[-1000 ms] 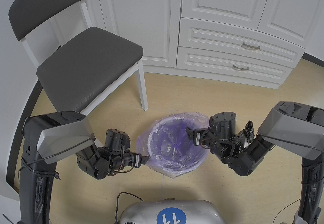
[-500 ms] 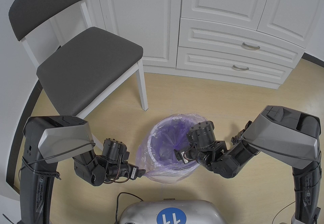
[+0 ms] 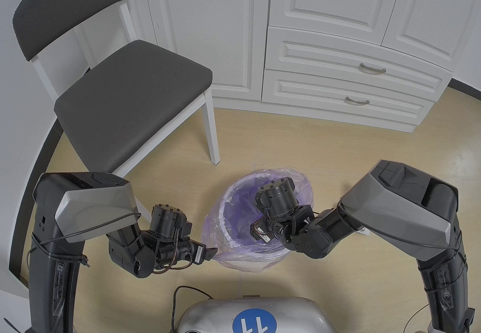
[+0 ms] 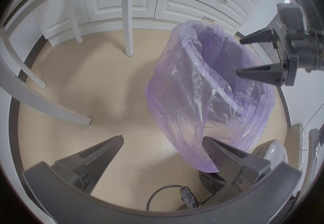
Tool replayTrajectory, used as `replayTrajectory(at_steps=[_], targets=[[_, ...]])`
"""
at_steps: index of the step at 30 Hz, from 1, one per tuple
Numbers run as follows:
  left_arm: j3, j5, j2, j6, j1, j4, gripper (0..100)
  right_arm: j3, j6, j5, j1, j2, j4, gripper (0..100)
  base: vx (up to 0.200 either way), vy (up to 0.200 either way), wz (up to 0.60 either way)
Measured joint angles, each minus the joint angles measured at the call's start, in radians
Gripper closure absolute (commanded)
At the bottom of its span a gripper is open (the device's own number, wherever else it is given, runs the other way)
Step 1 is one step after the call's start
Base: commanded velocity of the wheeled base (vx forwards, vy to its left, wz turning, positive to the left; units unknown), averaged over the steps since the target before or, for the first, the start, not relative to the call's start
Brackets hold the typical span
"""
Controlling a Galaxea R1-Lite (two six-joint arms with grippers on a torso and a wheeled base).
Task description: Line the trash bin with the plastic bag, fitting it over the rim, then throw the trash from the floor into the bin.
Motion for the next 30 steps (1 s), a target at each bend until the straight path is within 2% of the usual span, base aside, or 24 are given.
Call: replayTrajectory(at_steps=[7, 14, 24, 30], targets=[[0.011, -0.001, -0.018, 0.0, -0.003, -0.001, 0, -0.016, -0.112, -0.046, -0.004, 0.007, 0.114, 0, 0.0, 0.0, 0.0], [0.021, -0.001, -0.033, 0.0, -0.006, -0.003, 0, 0.04, -0.191, -0.053, 0.006, -0.055, 0.161, 0, 0.0, 0.0, 0.0], [0.027, -0.001, -0.046, 0.001, -0.007, -0.004, 0, 0.137, -0.199, -0.044, 0.046, -0.116, 0.21, 0, 0.0, 0.0, 0.0], [0.03, -0.001, -0.053, 0.002, -0.007, -0.004, 0, 0.073, -0.195, -0.045, 0.049, -0.114, 0.205, 0, 0.0, 0.0, 0.0]])
